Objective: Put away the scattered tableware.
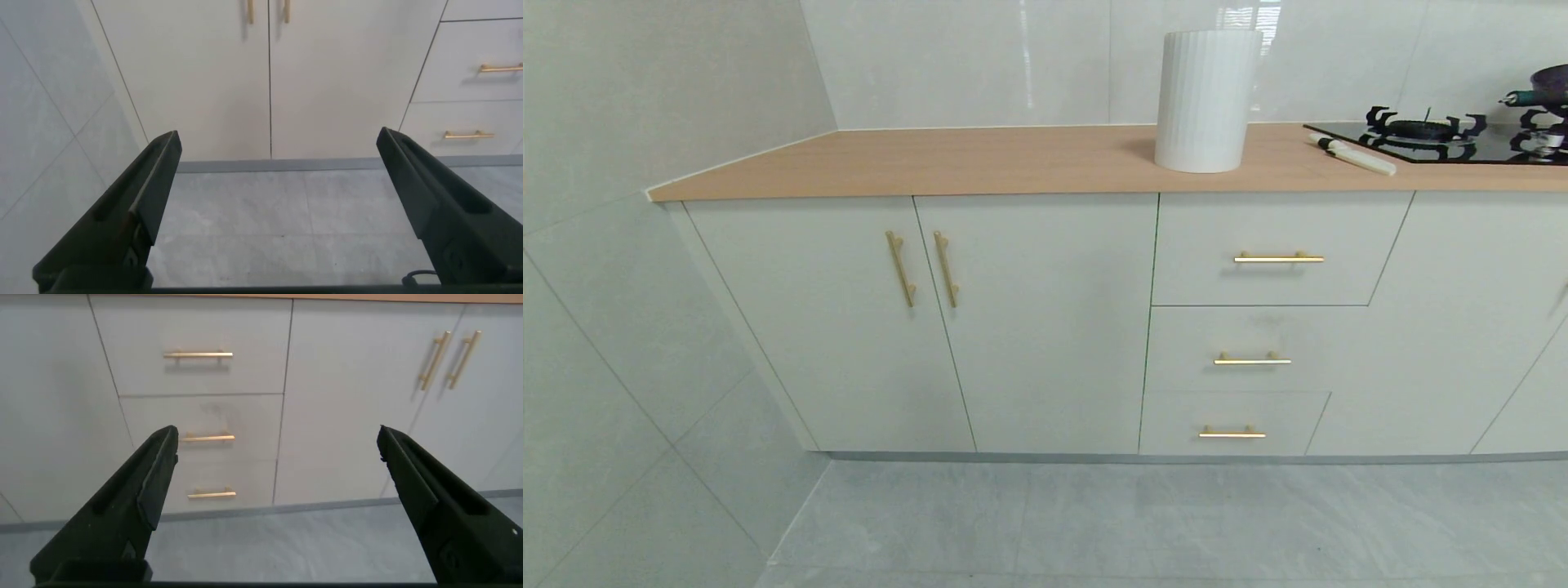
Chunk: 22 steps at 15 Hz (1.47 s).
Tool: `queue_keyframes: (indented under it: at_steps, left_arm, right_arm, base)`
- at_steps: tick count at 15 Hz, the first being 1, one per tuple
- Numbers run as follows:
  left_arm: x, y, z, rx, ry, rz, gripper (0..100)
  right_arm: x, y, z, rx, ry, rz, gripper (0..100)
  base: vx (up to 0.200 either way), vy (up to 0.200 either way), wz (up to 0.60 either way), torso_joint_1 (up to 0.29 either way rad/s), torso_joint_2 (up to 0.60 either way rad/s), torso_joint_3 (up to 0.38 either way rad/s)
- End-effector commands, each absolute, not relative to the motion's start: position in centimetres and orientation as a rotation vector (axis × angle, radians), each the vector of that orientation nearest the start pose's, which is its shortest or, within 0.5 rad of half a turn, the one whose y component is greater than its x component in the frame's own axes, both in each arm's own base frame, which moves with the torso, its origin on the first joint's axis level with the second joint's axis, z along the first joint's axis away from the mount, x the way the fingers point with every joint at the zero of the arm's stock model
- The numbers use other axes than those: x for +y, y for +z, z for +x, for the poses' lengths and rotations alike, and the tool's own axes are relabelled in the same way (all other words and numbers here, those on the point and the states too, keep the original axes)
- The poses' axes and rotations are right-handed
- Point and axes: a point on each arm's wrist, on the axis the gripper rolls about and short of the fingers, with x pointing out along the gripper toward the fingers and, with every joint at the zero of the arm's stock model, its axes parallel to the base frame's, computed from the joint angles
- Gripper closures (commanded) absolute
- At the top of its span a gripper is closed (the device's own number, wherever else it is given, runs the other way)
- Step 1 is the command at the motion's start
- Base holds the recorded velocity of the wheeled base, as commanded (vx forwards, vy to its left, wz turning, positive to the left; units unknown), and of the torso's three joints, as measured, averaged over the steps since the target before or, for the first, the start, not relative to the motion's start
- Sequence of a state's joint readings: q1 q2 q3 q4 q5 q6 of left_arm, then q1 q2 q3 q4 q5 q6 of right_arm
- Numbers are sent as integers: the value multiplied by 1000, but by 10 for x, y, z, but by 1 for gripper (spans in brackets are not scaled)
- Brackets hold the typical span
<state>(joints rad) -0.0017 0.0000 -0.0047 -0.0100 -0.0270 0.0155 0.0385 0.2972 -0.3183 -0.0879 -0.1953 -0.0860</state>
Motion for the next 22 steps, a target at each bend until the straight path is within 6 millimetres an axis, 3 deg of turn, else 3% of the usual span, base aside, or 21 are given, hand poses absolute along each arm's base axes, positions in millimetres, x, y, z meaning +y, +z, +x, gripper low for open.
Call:
queue_keyframes:
  at_steps: [1,4,6,8,10,14,17,22]
  left_arm:
    - [-1,78,-23,-14,-29,16,0]
    - [-1,78,-23,-14,-29,16,0]
    - [-1,78,-23,-14,-29,16,0]
    - [-1,78,-23,-14,-29,16,0]
    - [-1,78,-23,-12,-29,15,0]
    - [-1,78,-23,-12,-29,15,0]
    - [-1,78,-23,-14,-29,16,0]
    - [-1,78,-23,-13,-29,17,0]
  right_arm:
    - [-6,158,-50,-210,-168,-69,0]
    - [-6,149,-45,-185,-164,-27,0]
    - [-4,129,-44,-185,-194,-26,0]
    - [-5,123,-41,-165,-243,-7,0]
    - [-4,116,-38,-142,-183,9,0]
    - [-1,84,-23,-83,-45,-4,0]
    - [0,75,-23,3,-11,-3,0]
    - [0,75,-23,1,5,-15,0]
  base:
    - [0,0,0,0,0,0]
    - [0,0,0,0,0,0]
    - [0,0,0,0,0,0]
    - [0,0,0,0,0,0]
    - [0,0,0,0,0,0]
    - [0,0,0,0,0,0]
    - [0,0,0,0,0,0]
    - [0,0,0,0,0,0]
